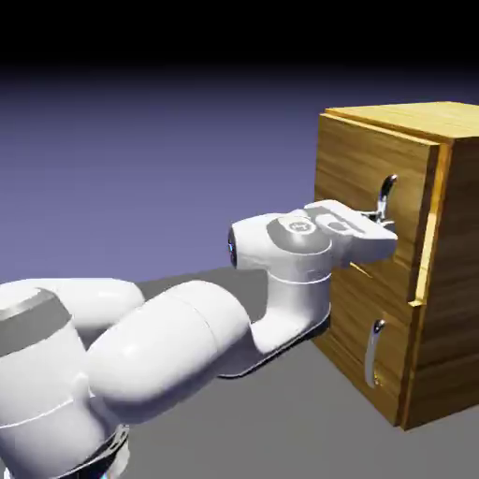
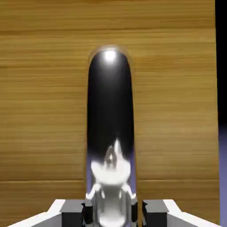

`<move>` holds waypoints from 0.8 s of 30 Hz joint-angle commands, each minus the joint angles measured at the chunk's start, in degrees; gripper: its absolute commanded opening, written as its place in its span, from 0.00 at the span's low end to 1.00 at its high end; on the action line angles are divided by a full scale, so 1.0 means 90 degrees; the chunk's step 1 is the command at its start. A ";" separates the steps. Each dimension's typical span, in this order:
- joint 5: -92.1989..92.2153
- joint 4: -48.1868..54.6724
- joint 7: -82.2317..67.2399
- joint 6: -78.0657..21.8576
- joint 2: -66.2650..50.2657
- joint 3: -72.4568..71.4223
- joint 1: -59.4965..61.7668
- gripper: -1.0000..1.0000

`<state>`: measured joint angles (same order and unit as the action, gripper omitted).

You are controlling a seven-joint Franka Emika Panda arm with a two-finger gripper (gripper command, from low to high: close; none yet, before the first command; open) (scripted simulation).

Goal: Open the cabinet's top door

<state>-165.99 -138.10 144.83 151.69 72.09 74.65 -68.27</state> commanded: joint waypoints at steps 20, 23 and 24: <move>0.1730 -0.2252 0.2352 -0.1590 -0.2125 -0.3371 0.3455 0.00; 0.2334 -0.2589 0.2352 -0.1896 -0.2102 -0.4063 0.3919 0.00; 0.2539 -0.2687 0.2352 -0.1987 -0.2091 -0.4294 0.4061 0.00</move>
<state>-143.23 -162.28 166.01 133.86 53.28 36.01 -31.73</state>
